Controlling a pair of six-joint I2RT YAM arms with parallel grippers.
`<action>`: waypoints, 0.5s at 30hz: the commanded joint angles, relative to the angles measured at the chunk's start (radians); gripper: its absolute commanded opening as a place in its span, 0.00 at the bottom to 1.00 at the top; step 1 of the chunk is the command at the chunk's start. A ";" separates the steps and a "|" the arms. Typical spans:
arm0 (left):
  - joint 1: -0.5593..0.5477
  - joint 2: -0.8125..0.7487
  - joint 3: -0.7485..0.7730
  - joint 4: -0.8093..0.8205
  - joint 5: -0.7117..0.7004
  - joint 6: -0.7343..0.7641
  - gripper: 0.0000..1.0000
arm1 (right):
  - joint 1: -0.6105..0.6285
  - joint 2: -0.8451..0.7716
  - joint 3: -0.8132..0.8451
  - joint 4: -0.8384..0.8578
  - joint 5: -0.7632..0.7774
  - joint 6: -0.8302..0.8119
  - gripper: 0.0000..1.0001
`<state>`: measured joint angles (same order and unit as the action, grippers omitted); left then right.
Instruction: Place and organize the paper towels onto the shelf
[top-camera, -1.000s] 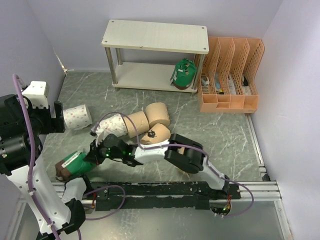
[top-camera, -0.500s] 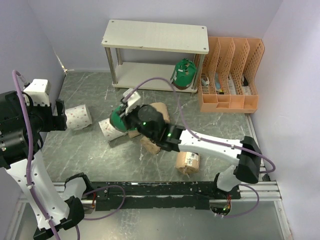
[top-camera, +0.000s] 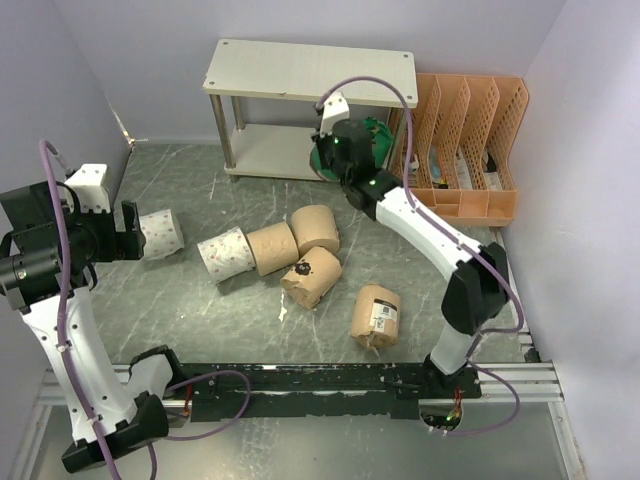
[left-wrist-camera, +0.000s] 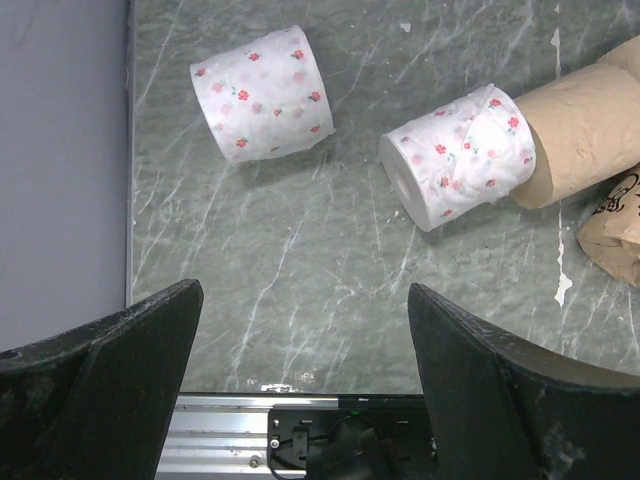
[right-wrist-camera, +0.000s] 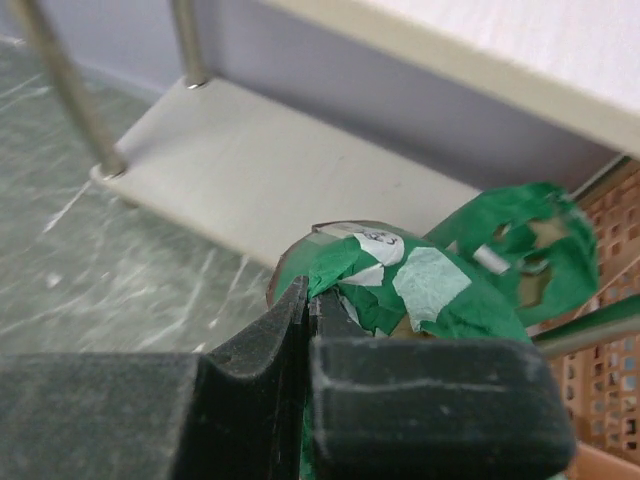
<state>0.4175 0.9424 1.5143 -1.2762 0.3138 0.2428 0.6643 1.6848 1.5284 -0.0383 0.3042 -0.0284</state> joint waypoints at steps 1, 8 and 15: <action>0.009 -0.009 -0.040 0.085 0.019 -0.020 0.95 | -0.070 0.108 0.146 0.013 -0.083 -0.068 0.00; 0.008 -0.044 -0.152 0.197 -0.055 -0.063 0.95 | -0.122 0.299 0.304 0.061 -0.013 -0.161 0.00; 0.008 -0.050 -0.238 0.246 -0.113 -0.066 0.96 | -0.124 0.420 0.309 0.197 0.091 -0.194 0.00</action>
<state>0.4175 0.9020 1.3094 -1.0988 0.2417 0.1913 0.5449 2.0720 1.8038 0.0189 0.3141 -0.1776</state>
